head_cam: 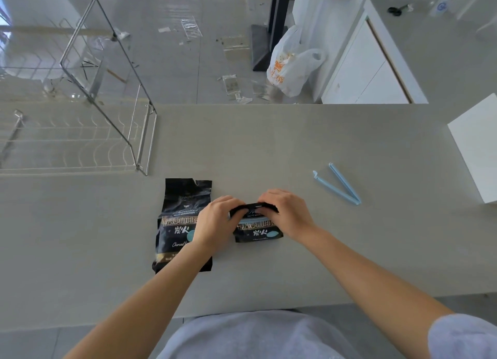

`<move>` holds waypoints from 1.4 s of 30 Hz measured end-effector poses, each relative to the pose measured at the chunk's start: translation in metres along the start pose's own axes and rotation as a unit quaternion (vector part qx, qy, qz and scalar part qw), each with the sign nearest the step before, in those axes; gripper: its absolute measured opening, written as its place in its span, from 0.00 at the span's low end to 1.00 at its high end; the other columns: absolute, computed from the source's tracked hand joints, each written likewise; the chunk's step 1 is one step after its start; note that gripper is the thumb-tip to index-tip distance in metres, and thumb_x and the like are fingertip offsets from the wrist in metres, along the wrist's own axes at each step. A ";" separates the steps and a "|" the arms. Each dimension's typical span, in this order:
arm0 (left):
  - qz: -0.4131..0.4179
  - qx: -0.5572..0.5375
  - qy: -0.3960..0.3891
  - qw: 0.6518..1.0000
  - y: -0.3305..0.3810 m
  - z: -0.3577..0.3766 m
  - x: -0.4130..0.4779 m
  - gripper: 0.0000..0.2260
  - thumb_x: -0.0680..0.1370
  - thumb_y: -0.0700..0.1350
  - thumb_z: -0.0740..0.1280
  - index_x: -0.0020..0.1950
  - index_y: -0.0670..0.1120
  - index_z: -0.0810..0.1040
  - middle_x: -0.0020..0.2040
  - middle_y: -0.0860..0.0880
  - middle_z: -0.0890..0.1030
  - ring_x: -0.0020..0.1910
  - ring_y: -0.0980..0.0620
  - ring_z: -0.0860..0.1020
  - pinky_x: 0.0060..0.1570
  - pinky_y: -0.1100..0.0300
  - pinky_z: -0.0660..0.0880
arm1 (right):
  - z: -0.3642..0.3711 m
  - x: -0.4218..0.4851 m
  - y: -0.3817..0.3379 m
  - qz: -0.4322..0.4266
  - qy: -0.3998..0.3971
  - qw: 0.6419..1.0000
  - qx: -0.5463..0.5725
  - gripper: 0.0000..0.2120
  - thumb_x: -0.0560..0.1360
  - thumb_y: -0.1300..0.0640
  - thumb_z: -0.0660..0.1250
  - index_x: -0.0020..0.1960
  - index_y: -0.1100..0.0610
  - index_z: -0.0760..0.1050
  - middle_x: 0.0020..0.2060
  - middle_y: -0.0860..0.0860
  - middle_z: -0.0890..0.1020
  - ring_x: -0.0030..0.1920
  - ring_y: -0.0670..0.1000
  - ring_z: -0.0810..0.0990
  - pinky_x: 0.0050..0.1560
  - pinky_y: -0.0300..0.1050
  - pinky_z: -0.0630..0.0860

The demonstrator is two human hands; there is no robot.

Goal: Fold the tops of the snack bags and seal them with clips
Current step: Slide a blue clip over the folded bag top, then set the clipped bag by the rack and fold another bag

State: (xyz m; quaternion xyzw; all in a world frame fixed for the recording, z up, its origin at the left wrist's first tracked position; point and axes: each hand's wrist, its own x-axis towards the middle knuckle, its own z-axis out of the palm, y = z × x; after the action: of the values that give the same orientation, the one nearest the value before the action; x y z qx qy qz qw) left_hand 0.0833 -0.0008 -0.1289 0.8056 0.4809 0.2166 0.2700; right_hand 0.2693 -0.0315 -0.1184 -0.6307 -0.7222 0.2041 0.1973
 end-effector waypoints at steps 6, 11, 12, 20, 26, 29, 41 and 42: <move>0.022 0.003 0.059 0.998 0.001 -0.005 0.003 0.02 0.74 0.45 0.68 0.43 0.49 0.81 0.34 0.54 0.77 0.35 0.54 0.73 0.29 0.60 0.69 | -0.001 0.005 -0.008 0.010 0.055 0.998 0.030 0.02 0.72 0.55 0.70 0.44 0.53 0.79 0.39 0.46 0.82 0.43 0.50 0.77 0.38 0.44 0.72; 0.022 -0.005 0.045 0.999 -0.005 -0.009 0.009 0.03 0.74 0.45 0.69 0.45 0.48 0.82 0.37 0.53 0.79 0.37 0.53 0.74 0.32 0.62 0.71 | 0.002 0.010 -0.012 0.032 0.046 0.998 0.039 0.03 0.73 0.55 0.69 0.45 0.53 0.80 0.40 0.47 0.82 0.45 0.51 0.77 0.39 0.46 0.74; 0.025 -0.010 0.051 0.998 -0.007 -0.010 0.009 0.03 0.74 0.45 0.69 0.45 0.49 0.82 0.37 0.54 0.78 0.37 0.54 0.73 0.32 0.64 0.69 | 0.002 0.010 -0.012 0.027 0.059 0.997 0.035 0.03 0.72 0.54 0.69 0.46 0.52 0.80 0.40 0.47 0.82 0.44 0.50 0.77 0.38 0.45 0.74; -0.018 -0.073 0.022 0.997 -0.019 -0.020 0.028 0.07 0.73 0.41 0.69 0.51 0.48 0.80 0.46 0.51 0.81 0.44 0.54 0.77 0.44 0.57 0.76 | -0.005 0.034 -0.012 0.050 0.015 0.999 0.017 0.04 0.73 0.55 0.68 0.47 0.51 0.80 0.42 0.47 0.81 0.47 0.51 0.77 0.40 0.48 0.75; -0.172 -0.097 0.145 0.970 -0.058 -0.036 0.009 0.16 0.75 0.41 0.67 0.61 0.46 0.71 0.57 0.49 0.76 0.56 0.53 0.74 0.51 0.63 0.71 | -0.007 0.081 -0.031 0.031 0.053 0.998 0.033 0.04 0.73 0.54 0.68 0.46 0.51 0.80 0.39 0.46 0.80 0.41 0.49 0.75 0.38 0.44 0.70; -0.256 -0.092 0.129 0.954 -0.084 -0.040 -0.010 0.17 0.74 0.41 0.67 0.62 0.44 0.70 0.60 0.46 0.74 0.60 0.48 0.72 0.58 0.57 0.68 | -0.003 0.117 -0.048 0.011 0.053 0.998 0.033 0.05 0.73 0.54 0.68 0.47 0.52 0.80 0.39 0.45 0.79 0.43 0.50 0.75 0.39 0.43 0.67; -0.439 -0.265 0.037 0.858 -0.127 -0.040 -0.044 0.25 0.75 0.49 0.67 0.68 0.46 0.62 0.61 0.47 0.73 0.52 0.51 0.74 0.38 0.64 0.73 | 0.056 0.228 -0.106 -0.037 -0.039 0.998 0.021 0.08 0.77 0.56 0.63 0.52 0.52 0.80 0.48 0.52 0.82 0.50 0.55 0.77 0.47 0.52 0.76; -0.450 -0.287 0.033 0.845 -0.129 -0.041 -0.045 0.25 0.75 0.50 0.67 0.68 0.46 0.61 0.59 0.47 0.73 0.52 0.50 0.76 0.39 0.62 0.75 | 0.061 0.230 -0.108 -0.034 -0.044 0.998 0.023 0.08 0.77 0.56 0.63 0.52 0.53 0.80 0.48 0.52 0.82 0.50 0.54 0.77 0.48 0.52 0.76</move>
State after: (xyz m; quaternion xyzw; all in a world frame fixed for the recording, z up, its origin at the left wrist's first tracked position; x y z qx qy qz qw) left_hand -0.0464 0.0192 -0.1848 0.3793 0.7156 0.2264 0.5411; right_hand 0.1175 0.1808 -0.1052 -0.5915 -0.7464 0.2411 0.1869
